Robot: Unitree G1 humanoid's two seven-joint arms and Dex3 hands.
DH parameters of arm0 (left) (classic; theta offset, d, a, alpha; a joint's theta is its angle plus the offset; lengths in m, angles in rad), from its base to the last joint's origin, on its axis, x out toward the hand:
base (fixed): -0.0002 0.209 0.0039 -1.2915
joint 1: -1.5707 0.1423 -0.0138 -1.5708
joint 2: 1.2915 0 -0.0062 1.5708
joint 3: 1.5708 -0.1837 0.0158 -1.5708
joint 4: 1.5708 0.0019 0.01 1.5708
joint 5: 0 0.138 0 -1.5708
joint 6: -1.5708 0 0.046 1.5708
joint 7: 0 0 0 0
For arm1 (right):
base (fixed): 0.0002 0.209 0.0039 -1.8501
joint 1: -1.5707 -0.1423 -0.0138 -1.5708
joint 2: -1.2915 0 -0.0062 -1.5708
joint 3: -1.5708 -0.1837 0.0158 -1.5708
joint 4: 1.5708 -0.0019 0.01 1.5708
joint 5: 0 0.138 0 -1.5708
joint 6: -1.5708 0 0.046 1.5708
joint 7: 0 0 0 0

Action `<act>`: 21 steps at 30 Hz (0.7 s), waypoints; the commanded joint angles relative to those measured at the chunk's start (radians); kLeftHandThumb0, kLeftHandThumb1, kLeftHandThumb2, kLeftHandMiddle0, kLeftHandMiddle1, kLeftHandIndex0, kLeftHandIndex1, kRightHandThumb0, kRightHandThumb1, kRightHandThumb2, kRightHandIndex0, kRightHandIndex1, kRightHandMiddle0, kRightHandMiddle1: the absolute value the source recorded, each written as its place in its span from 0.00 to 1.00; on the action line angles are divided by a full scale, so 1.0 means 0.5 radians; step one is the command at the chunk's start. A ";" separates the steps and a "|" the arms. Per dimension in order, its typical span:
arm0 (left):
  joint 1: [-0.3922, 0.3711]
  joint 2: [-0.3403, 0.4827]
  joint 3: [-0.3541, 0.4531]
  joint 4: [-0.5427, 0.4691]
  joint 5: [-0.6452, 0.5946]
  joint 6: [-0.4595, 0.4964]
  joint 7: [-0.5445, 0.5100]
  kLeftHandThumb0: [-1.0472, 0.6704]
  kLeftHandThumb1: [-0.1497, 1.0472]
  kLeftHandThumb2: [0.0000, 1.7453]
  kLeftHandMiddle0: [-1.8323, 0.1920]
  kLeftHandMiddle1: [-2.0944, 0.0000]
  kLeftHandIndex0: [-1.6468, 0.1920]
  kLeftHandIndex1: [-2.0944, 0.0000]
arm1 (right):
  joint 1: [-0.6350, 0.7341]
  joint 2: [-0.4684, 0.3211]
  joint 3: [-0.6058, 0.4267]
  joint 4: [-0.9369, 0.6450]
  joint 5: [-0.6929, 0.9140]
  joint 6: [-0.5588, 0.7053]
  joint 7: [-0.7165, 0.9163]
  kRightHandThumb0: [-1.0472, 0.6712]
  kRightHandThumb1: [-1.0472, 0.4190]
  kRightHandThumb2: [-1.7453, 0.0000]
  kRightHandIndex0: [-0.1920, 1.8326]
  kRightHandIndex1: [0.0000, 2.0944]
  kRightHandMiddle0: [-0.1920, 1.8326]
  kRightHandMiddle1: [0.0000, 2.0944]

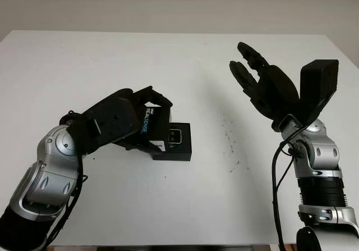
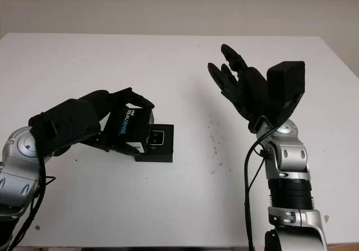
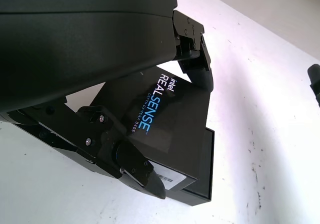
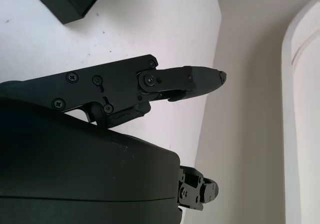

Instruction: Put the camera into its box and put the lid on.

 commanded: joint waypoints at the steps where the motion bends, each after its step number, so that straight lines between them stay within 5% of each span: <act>1: 0.003 -0.017 -0.012 0.037 0.008 -0.072 0.033 0.54 0.99 0.03 0.72 0.29 0.79 0.37 | 0.018 0.015 -0.016 -0.073 0.010 -0.015 -0.017 0.30 0.00 0.86 0.00 0.01 0.01 0.09; 12: -0.027 -0.241 -0.067 0.332 0.111 -0.489 0.324 0.54 0.98 0.03 0.73 0.24 0.78 0.34 | 0.051 0.005 -0.011 -0.099 -0.001 -0.026 -0.022 0.29 0.00 0.86 0.01 0.02 0.03 0.09; 21: -0.006 -0.323 -0.071 0.368 0.180 -0.526 0.353 0.55 0.99 0.03 0.75 0.23 0.81 0.31 | 0.058 0.003 -0.006 -0.076 -0.028 -0.071 0.007 0.29 0.00 0.86 0.01 0.02 0.03 0.09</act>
